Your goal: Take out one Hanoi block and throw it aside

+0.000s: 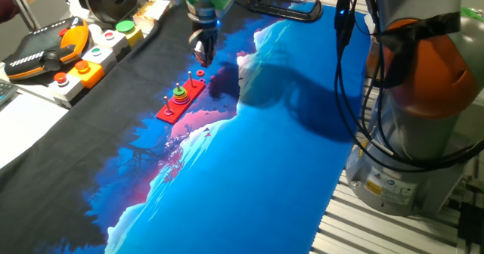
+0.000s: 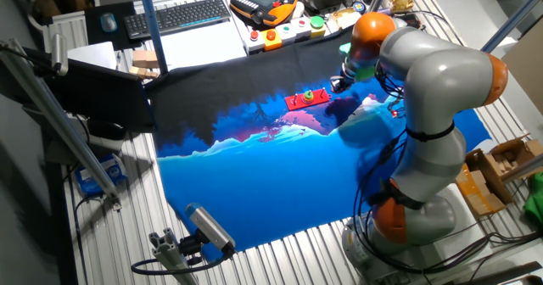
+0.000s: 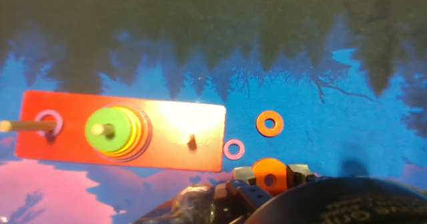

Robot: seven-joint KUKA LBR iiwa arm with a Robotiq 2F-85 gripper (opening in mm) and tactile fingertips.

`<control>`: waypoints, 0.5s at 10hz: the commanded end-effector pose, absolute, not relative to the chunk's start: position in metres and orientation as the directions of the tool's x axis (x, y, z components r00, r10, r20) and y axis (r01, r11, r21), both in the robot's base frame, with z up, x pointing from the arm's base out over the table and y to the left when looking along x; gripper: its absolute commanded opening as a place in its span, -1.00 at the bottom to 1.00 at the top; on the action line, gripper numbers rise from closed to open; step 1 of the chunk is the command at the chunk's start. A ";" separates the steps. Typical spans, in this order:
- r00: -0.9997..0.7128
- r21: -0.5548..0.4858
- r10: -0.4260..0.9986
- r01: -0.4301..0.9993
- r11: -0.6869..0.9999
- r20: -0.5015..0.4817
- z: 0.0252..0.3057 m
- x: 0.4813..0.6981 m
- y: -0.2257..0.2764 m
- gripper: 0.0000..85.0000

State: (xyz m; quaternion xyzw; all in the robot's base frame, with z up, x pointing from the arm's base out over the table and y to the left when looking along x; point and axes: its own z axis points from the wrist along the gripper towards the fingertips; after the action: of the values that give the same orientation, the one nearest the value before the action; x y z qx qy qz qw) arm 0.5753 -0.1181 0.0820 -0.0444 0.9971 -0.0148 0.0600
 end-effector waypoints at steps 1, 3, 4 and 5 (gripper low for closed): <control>-0.989 -0.032 -0.092 -0.089 0.996 -0.116 0.079 0.576 -0.119 -0.98; -0.987 -0.038 -0.112 -0.109 0.993 -0.112 0.068 0.577 -0.121 -0.98; -0.987 -0.034 -0.113 -0.110 0.993 -0.112 0.063 0.578 -0.121 -0.98; -0.987 -0.030 -0.116 -0.113 0.993 -0.113 0.059 0.579 -0.122 -0.98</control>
State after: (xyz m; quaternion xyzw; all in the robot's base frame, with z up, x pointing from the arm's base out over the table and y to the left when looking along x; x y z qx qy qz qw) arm 0.5787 -0.1220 0.0582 -0.0580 0.9966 -0.0116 0.0572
